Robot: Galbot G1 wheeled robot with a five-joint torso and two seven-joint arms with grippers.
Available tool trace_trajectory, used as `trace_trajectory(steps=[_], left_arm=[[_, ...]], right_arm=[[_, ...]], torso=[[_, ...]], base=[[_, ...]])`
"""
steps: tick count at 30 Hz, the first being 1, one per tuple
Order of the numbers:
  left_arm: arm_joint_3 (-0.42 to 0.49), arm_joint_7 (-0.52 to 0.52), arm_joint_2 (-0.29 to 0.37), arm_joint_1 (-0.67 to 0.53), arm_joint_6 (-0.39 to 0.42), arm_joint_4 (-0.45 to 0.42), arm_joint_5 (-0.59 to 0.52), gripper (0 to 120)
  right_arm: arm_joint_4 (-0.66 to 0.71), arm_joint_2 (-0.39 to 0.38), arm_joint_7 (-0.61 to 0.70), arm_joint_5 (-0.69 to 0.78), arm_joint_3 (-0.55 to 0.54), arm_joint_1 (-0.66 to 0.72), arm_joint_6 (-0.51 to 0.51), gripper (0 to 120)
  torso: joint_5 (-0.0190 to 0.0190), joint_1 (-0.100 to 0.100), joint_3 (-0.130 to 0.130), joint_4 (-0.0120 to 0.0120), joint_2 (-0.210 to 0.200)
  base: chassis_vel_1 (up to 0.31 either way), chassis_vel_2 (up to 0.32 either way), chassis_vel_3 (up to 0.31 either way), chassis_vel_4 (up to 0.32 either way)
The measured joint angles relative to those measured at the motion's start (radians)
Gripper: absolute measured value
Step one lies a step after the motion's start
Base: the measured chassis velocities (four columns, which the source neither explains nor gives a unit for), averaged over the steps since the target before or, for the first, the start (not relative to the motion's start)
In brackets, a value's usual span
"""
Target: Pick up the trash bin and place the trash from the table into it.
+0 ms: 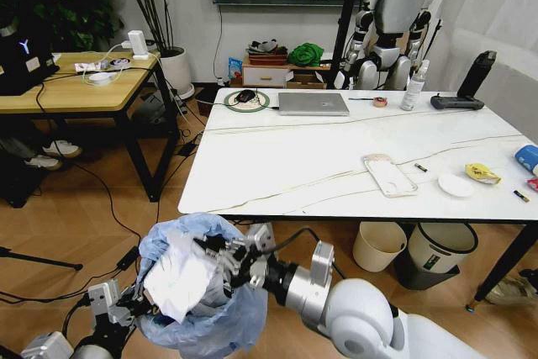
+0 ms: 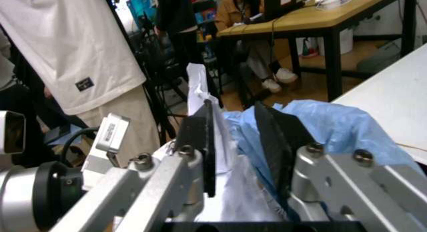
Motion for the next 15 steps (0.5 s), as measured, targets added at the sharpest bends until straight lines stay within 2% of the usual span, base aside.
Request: trace_trajectory(steps=[5, 6, 11, 12, 15], left_arm=[[0.006, -0.016, 0.004, -0.002, 0.006, -0.002, -0.029, 0], [0.006, -0.016, 0.004, -0.002, 0.006, -0.002, -0.029, 0], [0.020, -0.049, 0.018, -0.014, 0.012, 0.024, -0.048, 0], [0.020, -0.049, 0.018, -0.014, 0.012, 0.024, -0.048, 0], [0.032, -0.053, 0.026, -0.026, 0.012, 0.033, -0.051, 0]], right_arm=[[0.015, -0.015, 0.009, -0.018, 0.088, -0.019, -0.005, 45], [0.015, -0.015, 0.009, -0.018, 0.088, -0.019, -0.005, 45], [0.008, -0.012, 0.038, -0.015, 0.265, -0.057, -0.014, 68], [0.008, -0.012, 0.038, -0.015, 0.265, -0.057, -0.014, 68], [0.011, -0.020, 0.045, -0.034, 0.360, -0.127, -0.008, 80]], torso=[[0.0001, 0.000, 0.000, -0.0001, 0.000], [0.0001, 0.000, 0.000, -0.0001, 0.000], [0.0002, 0.000, 0.000, 0.0001, 0.000], [0.0002, 0.000, 0.000, 0.0001, 0.000], [0.0003, 0.000, 0.000, -0.0001, 0.000]], base=[[0.000, 0.000, 0.000, 0.000], [0.000, 0.000, 0.000, 0.000], [0.000, 0.000, 0.000, 0.000], [0.000, 0.000, 0.000, 0.000], [0.000, 0.000, 0.000, 0.000]])
